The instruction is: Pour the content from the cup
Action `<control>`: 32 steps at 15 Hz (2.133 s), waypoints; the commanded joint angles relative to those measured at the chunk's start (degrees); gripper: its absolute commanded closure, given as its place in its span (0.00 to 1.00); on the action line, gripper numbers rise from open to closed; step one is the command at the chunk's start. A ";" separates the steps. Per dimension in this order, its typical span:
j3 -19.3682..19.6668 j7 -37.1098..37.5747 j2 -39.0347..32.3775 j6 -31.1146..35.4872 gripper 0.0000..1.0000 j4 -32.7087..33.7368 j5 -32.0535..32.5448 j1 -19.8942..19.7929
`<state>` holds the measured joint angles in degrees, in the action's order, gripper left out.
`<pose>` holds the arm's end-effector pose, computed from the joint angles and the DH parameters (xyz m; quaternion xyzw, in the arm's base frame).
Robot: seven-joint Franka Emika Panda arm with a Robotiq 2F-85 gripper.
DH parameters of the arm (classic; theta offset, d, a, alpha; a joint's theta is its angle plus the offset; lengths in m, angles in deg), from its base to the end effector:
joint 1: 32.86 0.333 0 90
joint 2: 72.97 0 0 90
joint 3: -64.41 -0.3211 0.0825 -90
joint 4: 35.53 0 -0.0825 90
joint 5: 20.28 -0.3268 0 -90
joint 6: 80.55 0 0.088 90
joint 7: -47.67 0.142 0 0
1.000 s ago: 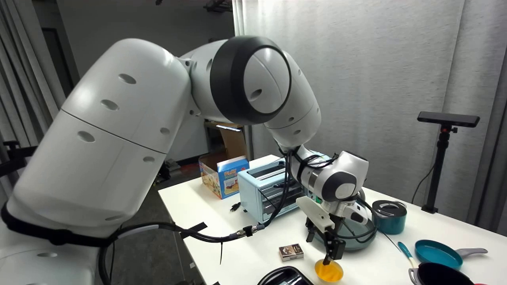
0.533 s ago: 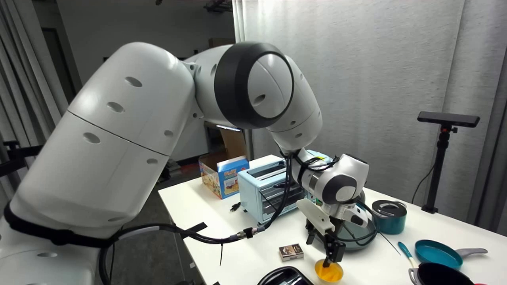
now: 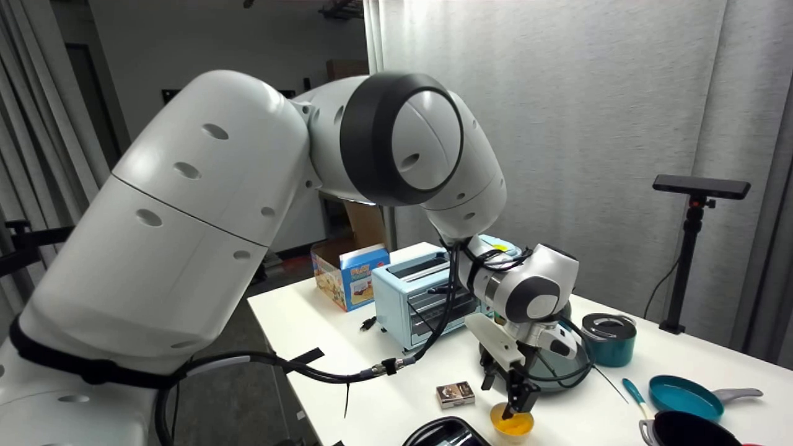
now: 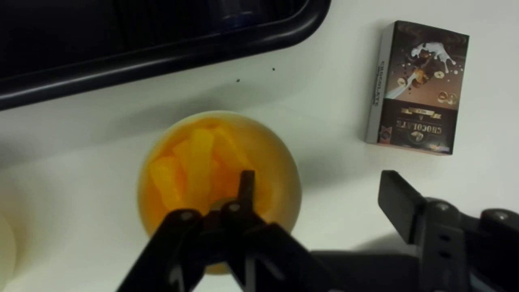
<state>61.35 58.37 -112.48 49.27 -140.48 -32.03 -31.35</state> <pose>0.5729 0.0557 0.1522 -0.9793 0.1314 0.1376 0.0695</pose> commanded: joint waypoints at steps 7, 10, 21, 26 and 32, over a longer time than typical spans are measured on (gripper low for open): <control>-0.96 -2.32 -1.07 -1.68 0.92 1.98 -4.92 -3.06; -0.88 -2.42 -0.95 -1.35 0.96 1.81 -5.71 -3.31; -0.35 -1.50 4.38 3.60 0.11 -2.55 -5.05 -1.87; -0.54 -1.79 4.14 3.09 0.00 -2.42 -5.32 -2.11; -0.02 -2.73 2.93 1.71 0.00 -2.75 -2.77 -1.23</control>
<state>60.97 56.66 -109.78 51.11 -142.48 -35.61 -33.17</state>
